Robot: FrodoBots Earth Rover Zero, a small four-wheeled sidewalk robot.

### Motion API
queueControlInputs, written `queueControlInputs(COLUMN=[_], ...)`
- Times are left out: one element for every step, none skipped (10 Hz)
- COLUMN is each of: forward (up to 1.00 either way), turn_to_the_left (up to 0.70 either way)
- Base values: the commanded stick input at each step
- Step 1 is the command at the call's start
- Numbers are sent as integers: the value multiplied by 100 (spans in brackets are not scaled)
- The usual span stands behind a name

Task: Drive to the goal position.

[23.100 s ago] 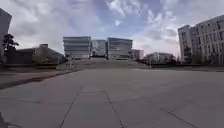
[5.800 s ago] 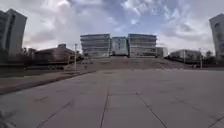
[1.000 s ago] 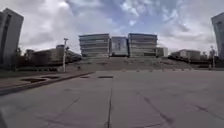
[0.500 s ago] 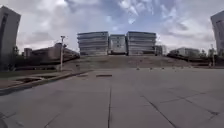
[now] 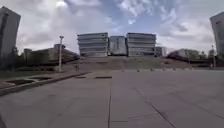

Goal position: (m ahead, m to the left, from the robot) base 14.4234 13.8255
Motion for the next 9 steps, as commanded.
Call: queueControlInputs(forward=[70,70,70,70,70,70,70,70,70], turn_to_the_left=[-35,-35,-35,-35,-35,-34,0,0,0])
